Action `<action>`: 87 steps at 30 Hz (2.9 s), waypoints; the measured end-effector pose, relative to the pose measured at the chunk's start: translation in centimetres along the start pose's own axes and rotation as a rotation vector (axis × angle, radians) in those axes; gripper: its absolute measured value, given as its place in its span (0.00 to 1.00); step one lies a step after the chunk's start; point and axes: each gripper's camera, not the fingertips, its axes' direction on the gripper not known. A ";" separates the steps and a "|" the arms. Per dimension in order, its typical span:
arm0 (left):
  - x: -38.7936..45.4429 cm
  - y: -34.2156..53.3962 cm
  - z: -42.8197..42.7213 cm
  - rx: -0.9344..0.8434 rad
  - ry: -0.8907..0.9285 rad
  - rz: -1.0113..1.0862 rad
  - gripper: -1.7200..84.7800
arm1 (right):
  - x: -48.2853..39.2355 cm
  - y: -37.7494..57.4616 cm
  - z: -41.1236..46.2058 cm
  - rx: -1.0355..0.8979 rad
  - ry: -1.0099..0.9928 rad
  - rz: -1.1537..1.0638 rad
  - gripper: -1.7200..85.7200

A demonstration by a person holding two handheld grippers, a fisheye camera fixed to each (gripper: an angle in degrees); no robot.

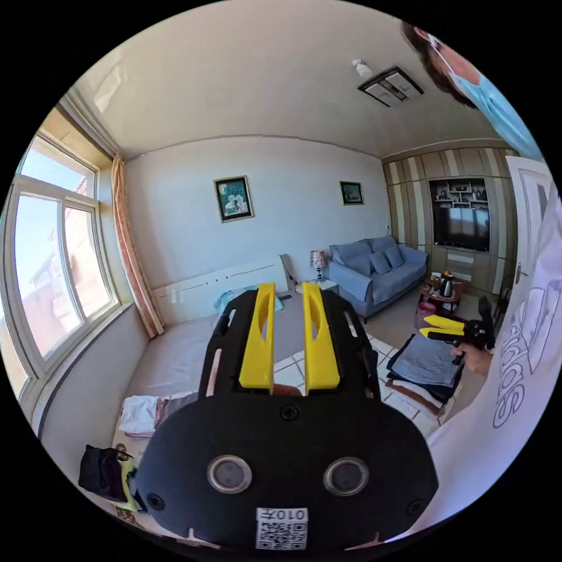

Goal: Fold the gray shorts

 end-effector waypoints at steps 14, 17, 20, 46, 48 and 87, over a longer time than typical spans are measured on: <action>2.1 -6.0 1.6 -0.004 0.139 -0.140 0.03 | 4.3 14.7 13.5 -0.693 0.063 -0.187 0.20; 1.2 -6.8 1.1 0.027 0.196 -0.193 0.05 | 4.8 16.2 16.9 -0.767 0.060 -0.197 0.20; 1.1 -7.9 0.7 0.005 0.229 -0.192 0.10 | 5.5 17.6 20.0 -0.815 0.076 -0.248 0.20; 7.9 -14.4 2.6 -0.227 0.272 0.173 0.13 | 21.9 9.2 16.9 -0.344 -0.131 -0.072 0.08; 9.2 -15.0 3.7 -0.242 0.322 0.224 0.14 | 21.3 7.8 15.1 -0.268 -0.154 -0.133 0.08; 8.6 -15.4 6.1 -0.226 0.591 0.290 0.11 | 12.8 0.4 15.5 0.163 -0.806 -0.677 0.07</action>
